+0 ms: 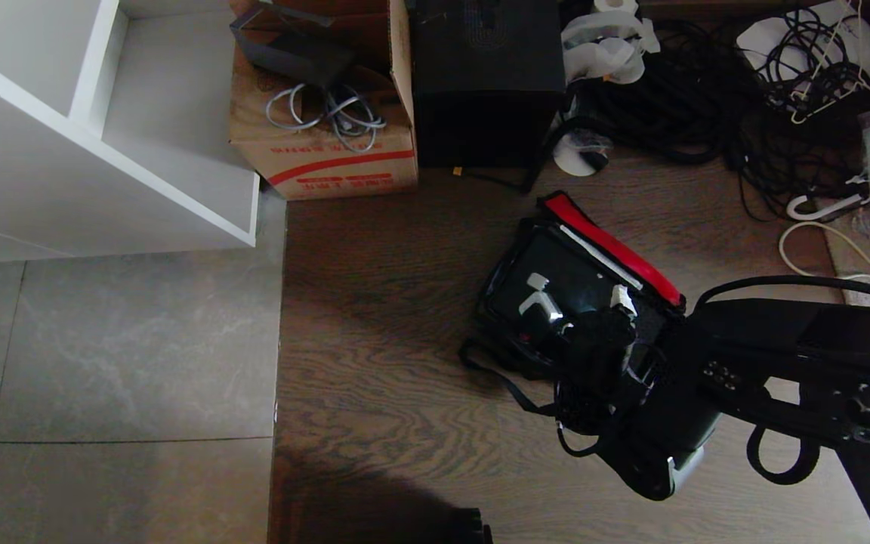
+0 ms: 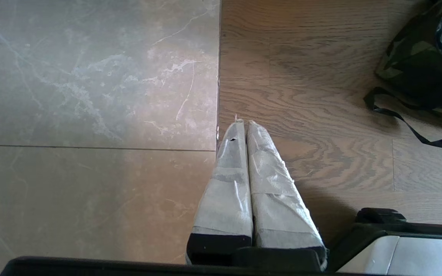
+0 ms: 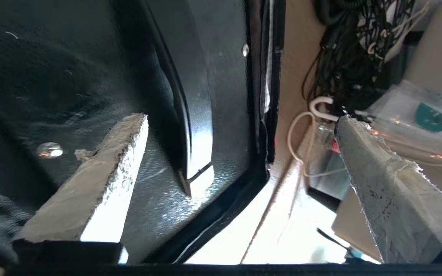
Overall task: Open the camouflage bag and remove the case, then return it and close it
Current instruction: Grip the handle
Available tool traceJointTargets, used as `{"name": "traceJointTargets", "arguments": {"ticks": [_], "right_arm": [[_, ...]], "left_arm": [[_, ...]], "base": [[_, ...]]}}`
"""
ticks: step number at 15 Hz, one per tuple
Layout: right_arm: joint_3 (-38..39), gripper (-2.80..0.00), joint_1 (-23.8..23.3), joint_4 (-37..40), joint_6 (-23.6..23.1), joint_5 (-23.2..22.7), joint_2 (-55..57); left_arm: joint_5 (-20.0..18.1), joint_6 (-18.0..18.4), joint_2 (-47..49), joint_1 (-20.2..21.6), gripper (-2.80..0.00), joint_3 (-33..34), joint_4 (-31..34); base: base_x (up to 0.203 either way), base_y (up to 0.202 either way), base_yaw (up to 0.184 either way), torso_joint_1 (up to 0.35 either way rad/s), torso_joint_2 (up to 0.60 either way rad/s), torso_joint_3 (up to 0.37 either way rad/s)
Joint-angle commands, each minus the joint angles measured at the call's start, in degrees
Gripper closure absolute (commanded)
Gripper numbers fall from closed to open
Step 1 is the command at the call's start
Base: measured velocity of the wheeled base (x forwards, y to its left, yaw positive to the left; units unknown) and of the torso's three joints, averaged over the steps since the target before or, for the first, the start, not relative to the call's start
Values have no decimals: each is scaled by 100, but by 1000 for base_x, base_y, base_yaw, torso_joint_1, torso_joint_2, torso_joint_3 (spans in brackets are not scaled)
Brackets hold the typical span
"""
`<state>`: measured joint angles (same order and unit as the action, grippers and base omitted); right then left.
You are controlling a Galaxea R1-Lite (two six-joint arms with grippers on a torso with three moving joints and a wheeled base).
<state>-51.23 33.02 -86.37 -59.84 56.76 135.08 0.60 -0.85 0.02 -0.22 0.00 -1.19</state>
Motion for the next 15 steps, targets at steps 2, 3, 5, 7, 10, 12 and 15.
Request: {"name": "traceJointTargets", "arguments": {"ticks": [2, 3, 5, 7, 10, 12, 15], "right_arm": [[-136, -280, -124, -104, -133, 12, 255], [-154, -280, -184, -124, -164, 4, 329], [-338, -280, -296, -130, -174, -6, 469], [-655, -280, -434, -130, -224, -82, 578], [-1040, -280, -641, -130, -370, -137, 705], [-1221, -280, -742, -130, -387, -147, 779], [-1575, -280, -948, -112, -499, -150, 803]], "left_arm": [[2, -3, -11, 4, 0, 44, -4], [2, -3, -11, 4, 0, 50, -4], [2, -3, -4, 4, 0, 45, 3], [2, -3, -3, 4, 0, 45, -4], [2, -3, -11, 4, 0, 50, -4], [2, -3, -2, 4, 0, 53, -4], [2, -3, -3, 4, 0, 46, -4]], "base": [[0, 0, 0, 0, 0, 0], [0, 0, 0, 0, 0, 0], [0, 0, 0, 0, 0, 0], [0, 0, 0, 0, 0, 0], [0, 0, 0, 0, 0, 0], [0, 0, 0, 0, 0, 0], [0, 0, 0, 0, 0, 0]]}}
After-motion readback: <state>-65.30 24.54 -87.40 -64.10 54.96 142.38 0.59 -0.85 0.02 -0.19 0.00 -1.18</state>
